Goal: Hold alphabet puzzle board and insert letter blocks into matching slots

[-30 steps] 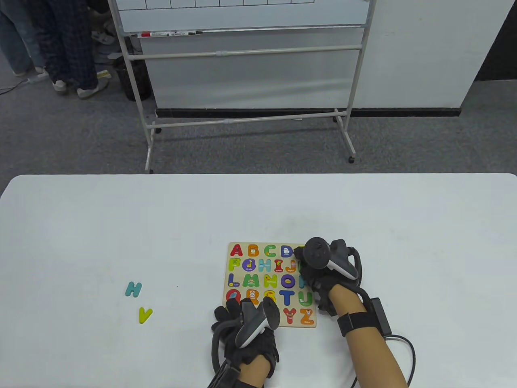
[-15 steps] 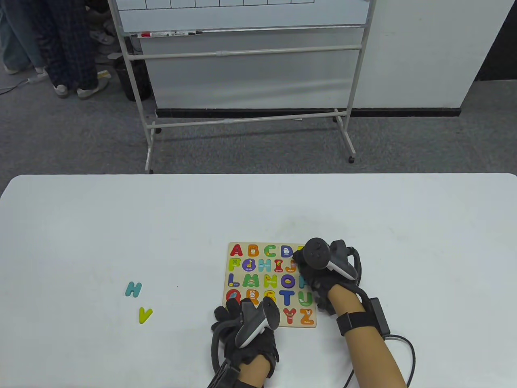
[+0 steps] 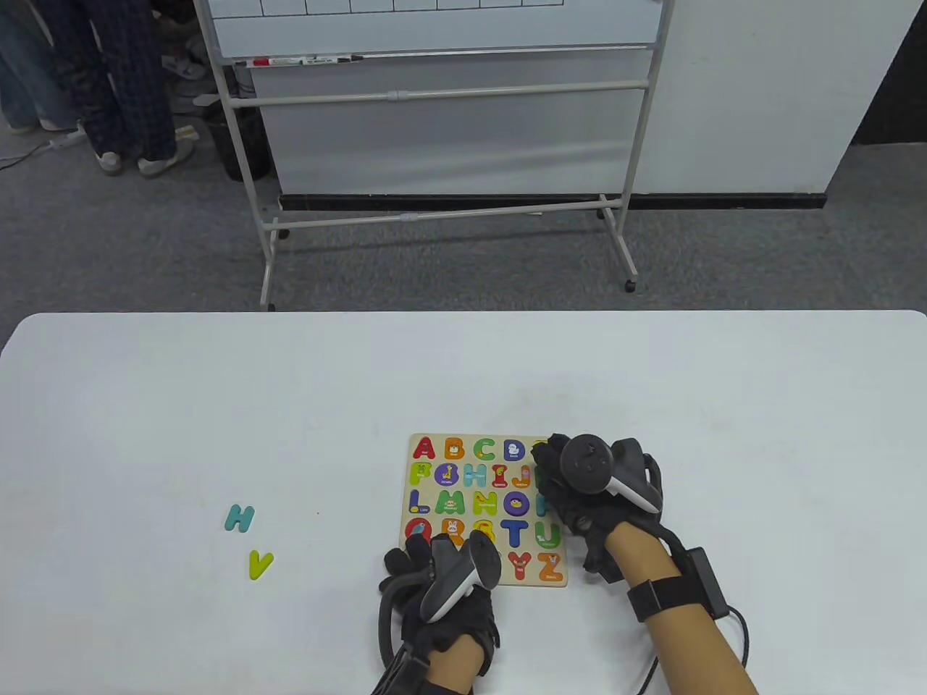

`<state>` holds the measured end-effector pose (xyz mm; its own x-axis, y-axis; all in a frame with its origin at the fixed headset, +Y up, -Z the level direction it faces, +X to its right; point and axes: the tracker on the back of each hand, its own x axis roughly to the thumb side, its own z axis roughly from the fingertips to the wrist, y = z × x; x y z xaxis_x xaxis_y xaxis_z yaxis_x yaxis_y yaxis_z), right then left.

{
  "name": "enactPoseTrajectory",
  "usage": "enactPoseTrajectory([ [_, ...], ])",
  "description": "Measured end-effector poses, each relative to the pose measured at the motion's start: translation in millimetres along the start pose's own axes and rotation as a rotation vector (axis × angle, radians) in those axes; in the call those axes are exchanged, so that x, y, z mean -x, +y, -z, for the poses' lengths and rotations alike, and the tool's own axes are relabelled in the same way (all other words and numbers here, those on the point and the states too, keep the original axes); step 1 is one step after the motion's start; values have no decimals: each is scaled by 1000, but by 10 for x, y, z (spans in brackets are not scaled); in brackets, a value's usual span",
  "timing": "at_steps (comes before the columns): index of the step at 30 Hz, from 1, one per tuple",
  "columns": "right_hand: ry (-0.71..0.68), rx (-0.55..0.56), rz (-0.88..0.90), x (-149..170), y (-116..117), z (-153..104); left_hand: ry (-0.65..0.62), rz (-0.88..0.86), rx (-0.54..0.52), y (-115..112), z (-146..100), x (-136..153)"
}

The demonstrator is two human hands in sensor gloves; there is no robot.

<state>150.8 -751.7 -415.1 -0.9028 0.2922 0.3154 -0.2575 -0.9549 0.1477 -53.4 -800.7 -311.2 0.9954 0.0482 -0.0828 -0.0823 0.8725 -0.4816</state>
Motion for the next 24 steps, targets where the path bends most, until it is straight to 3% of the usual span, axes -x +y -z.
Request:
enactPoseTrajectory([
  [6, -176, -223, -137, -191, 233, -544, 7, 23, -5, 1, -2, -2],
  [12, -213, -397, -264, -274, 563, -962, 8, 18, -3, 3, -5, -2],
  [15, -222, -382, -287, -242, 674, -1033, 7, 14, -1, 4, -3, 0],
  [19, -213, -484, -313, -206, 769, -1024, 5, 3, 2, 6, -3, 6],
  [24, -217, -515, -336, -208, 804, -1032, -19, -37, -22, 39, -33, 68],
])
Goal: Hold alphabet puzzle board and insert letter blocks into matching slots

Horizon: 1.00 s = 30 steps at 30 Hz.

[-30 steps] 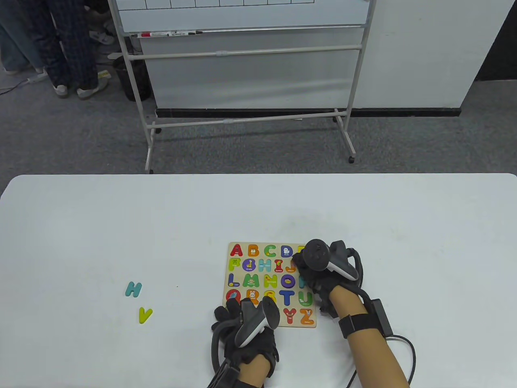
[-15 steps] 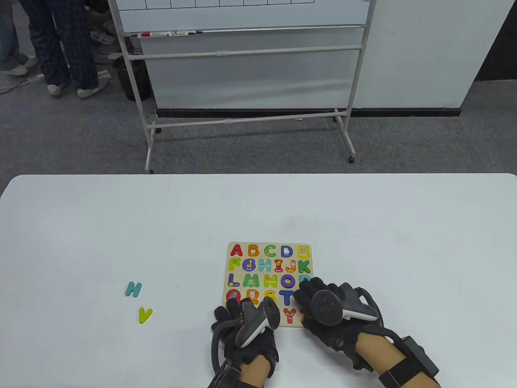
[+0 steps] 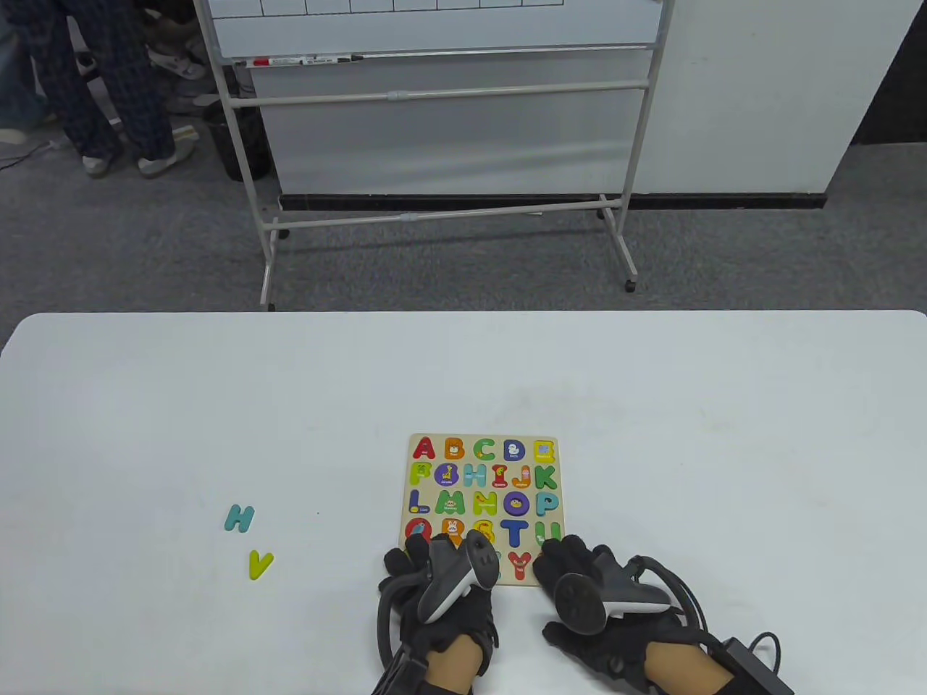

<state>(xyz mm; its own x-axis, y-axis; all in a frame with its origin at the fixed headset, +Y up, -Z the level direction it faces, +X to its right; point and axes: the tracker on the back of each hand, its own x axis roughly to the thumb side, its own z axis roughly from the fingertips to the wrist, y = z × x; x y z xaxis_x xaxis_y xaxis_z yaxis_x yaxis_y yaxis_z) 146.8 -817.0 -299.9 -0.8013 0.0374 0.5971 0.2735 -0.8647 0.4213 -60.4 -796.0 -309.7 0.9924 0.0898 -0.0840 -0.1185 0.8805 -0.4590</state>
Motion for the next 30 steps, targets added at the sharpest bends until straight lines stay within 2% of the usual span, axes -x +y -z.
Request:
enactPoseTrajectory([
  [4, -2, -4, 0, -3, -3, -1, -39, -74, -51, 151, -106, 55],
  [7, -2, -2, 5, -2, -1, 1, -70, -95, -136, 338, -223, 104],
  [10, -3, 1, 10, 0, 2, 5, -72, -91, -200, 538, -295, 299],
  [14, -4, 1, 16, 1, 5, 8, -32, -184, -292, 779, -335, 822],
  [17, -3, 3, 21, 3, 4, 10, 2, -195, -374, 896, -299, 1361],
  [20, -2, 5, 26, 2, 4, 13, 4, -153, -409, 909, -201, 1829],
  [23, -4, 5, 32, 7, 4, 14, 4, -84, -365, 838, -99, 2105],
  [25, -6, 5, 36, 7, 4, 16, 55, -41, -307, 773, -55, 2234],
  [30, -9, 5, 41, 11, 4, 19, 145, 39, -264, 656, -18, 2301],
])
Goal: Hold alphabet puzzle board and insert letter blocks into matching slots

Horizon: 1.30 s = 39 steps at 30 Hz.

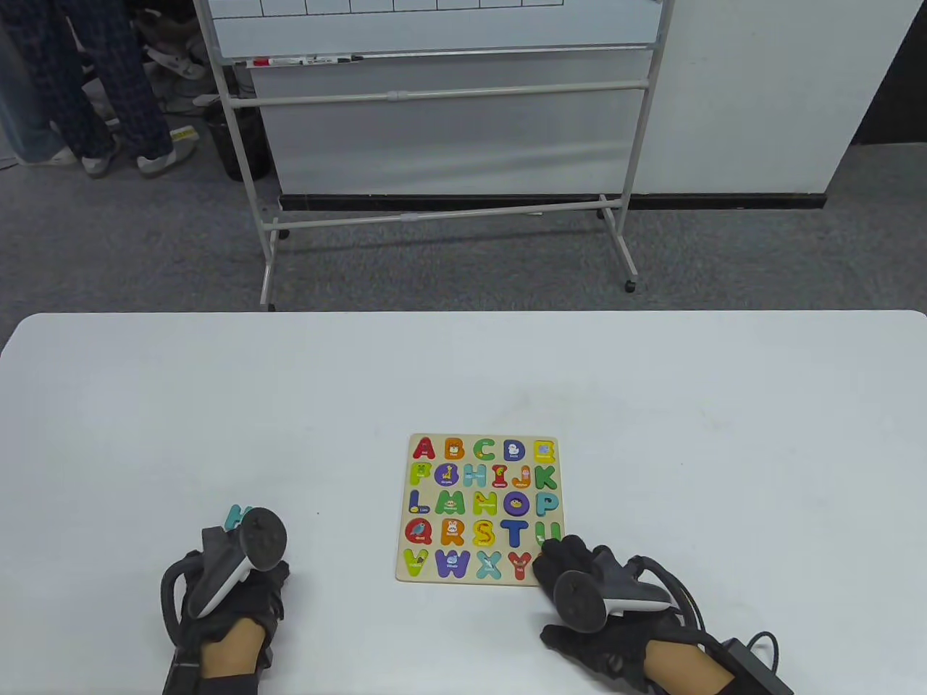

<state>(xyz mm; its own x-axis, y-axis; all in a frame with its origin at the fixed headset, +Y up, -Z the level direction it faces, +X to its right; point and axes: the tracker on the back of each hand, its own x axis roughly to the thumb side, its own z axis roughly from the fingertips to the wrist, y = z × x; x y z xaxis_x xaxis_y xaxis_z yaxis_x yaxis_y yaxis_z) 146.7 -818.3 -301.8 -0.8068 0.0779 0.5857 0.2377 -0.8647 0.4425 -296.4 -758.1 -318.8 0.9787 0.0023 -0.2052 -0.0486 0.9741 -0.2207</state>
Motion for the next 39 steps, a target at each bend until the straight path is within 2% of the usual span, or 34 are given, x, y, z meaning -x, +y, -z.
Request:
enactPoseTrajectory([
  [4, 0, 2, 2, 1, -2, 0, 60, 53, 58, -97, 29, 16],
  [6, 0, 3, 2, 2, -2, 1, 88, 67, 0, -80, 24, 10],
  [10, 0, 5, 3, 3, -3, 3, 88, 135, -36, -69, 34, -39],
  [17, 1, 7, 5, 4, -5, 4, 145, 105, -41, -47, 89, -57],
  [22, 0, 7, 7, 3, -7, 3, 150, 40, -50, -5, 2, -99],
  [29, 0, 6, 7, 1, -8, 2, 27, -88, -54, 136, -130, -550],
  [33, 0, 6, 7, 1, -8, 2, -74, -208, 22, 146, -161, -908],
  [39, 0, 7, 8, -1, -8, 3, -140, -211, 79, 130, -170, -1349],
])
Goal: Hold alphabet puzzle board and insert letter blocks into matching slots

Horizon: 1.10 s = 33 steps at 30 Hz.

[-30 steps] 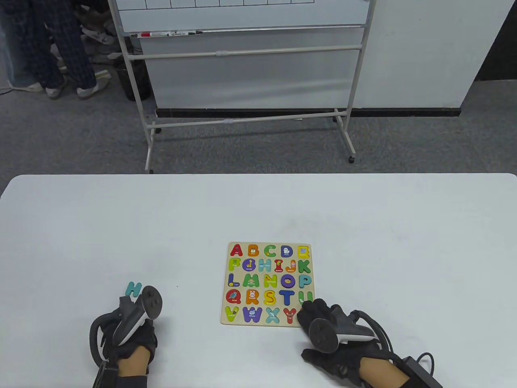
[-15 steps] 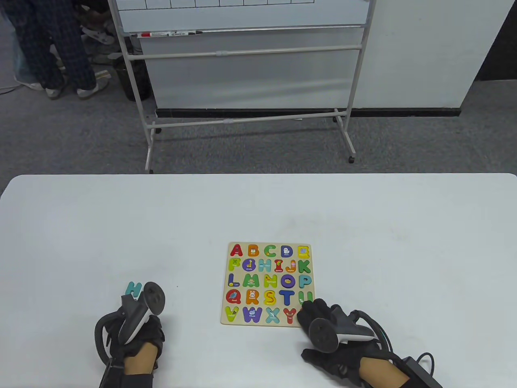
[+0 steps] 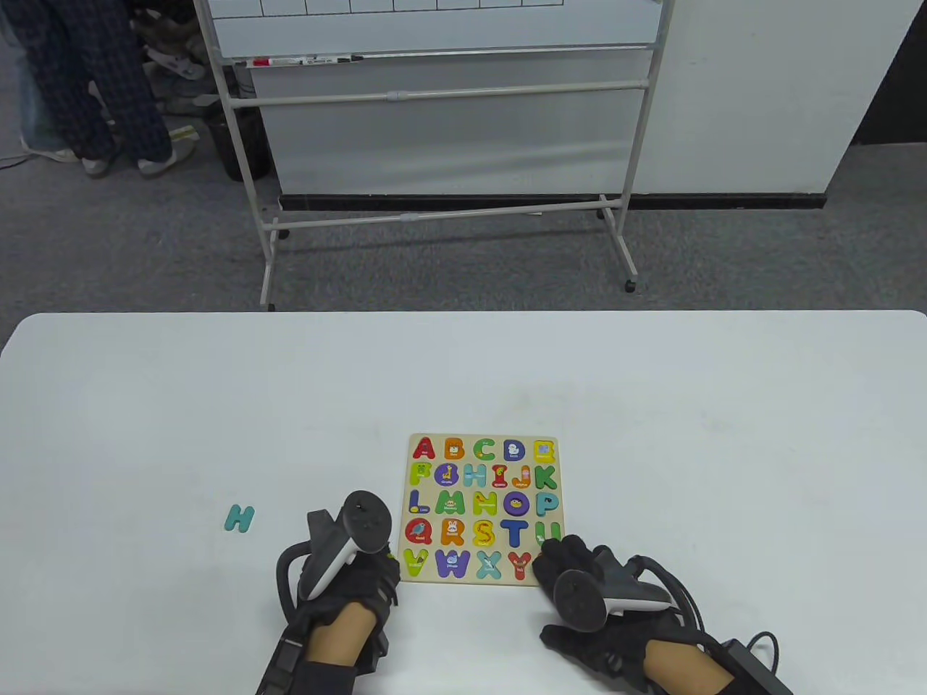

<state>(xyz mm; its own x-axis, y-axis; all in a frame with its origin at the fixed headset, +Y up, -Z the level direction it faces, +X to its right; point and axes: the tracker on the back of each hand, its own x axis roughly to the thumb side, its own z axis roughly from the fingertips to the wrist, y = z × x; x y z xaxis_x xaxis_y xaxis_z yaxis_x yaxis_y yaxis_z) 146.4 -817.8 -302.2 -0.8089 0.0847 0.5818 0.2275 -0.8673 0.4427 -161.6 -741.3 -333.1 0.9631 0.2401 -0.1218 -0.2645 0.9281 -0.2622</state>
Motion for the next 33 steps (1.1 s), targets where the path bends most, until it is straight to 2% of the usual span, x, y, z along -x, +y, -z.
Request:
enactPoseTrajectory([
  [3, 0, 1, 2, 0, -1, 0, 0, 14, 23, -54, 48, -153],
  [9, 0, 3, 3, 0, -2, 1, 32, 44, 49, -144, 162, -269],
  [23, -1, 5, 4, -1, -2, 1, 59, 132, -24, -198, 193, -365],
  [33, -1, 5, 4, -1, -2, 1, 14, 214, -81, -263, 147, -452],
])
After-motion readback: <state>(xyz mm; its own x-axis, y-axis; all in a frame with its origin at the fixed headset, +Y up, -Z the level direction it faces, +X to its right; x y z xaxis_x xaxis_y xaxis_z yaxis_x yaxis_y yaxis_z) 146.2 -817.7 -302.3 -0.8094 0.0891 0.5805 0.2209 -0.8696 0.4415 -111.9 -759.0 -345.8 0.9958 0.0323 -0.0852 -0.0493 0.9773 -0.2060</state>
